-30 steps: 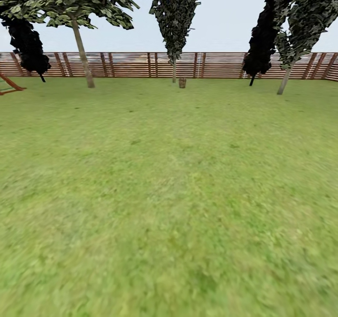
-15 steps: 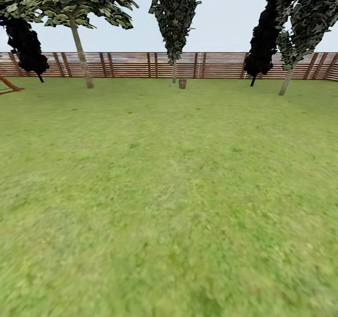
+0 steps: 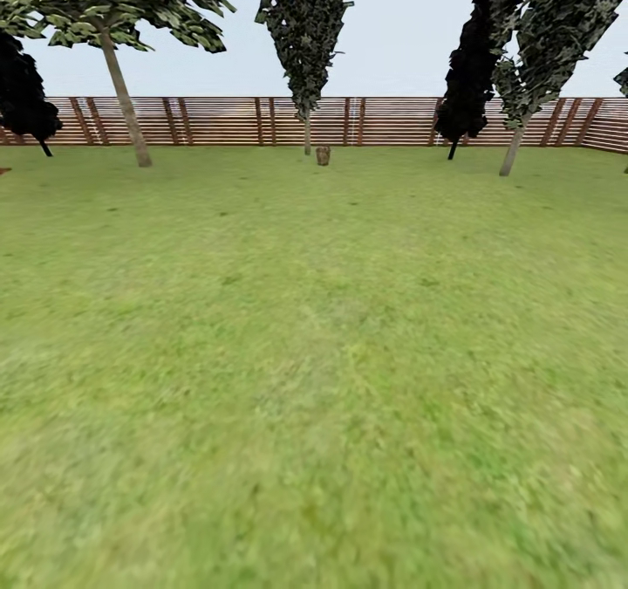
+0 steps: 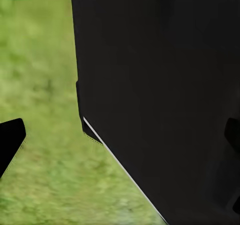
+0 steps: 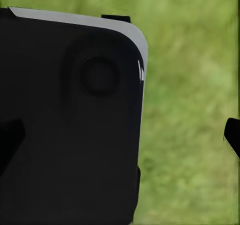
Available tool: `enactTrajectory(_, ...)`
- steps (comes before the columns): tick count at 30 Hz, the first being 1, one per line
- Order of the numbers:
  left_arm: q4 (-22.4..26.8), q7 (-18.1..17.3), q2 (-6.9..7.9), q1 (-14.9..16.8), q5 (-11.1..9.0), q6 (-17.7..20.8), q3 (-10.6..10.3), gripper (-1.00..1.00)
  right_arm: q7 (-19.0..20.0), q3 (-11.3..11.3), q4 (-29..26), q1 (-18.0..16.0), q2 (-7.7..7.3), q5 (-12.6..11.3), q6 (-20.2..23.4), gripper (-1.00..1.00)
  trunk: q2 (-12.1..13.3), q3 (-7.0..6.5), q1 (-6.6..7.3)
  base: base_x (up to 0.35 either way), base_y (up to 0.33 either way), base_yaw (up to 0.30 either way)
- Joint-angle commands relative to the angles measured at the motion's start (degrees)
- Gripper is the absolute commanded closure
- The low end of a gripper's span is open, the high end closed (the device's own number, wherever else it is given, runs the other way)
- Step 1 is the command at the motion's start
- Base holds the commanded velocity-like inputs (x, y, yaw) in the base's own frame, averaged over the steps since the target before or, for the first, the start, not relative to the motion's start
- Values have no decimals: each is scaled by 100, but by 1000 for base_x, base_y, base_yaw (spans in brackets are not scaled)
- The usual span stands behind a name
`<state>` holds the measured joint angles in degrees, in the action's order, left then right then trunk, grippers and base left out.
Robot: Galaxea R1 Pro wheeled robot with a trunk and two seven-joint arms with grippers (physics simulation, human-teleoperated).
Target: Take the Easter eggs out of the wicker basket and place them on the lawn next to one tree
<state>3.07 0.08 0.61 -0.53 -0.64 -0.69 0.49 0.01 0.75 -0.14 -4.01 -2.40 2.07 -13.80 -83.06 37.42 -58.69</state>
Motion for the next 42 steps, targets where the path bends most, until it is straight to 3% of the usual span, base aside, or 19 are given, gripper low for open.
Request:
enactTrajectory(1, 9, 1, 0, -6, -7, -9, 4, -100, 0, 4, 5, -3, -4, 21, -17, -100, -1, 4, -3, 327, 0, -4)
enactTrajectory(42, 9, 1, 0, -7, -7, -4, 4, -100, -1, 13, 23, -3, -14, 3, 1, -100, -1, 4, -3, 327, 0, 0)
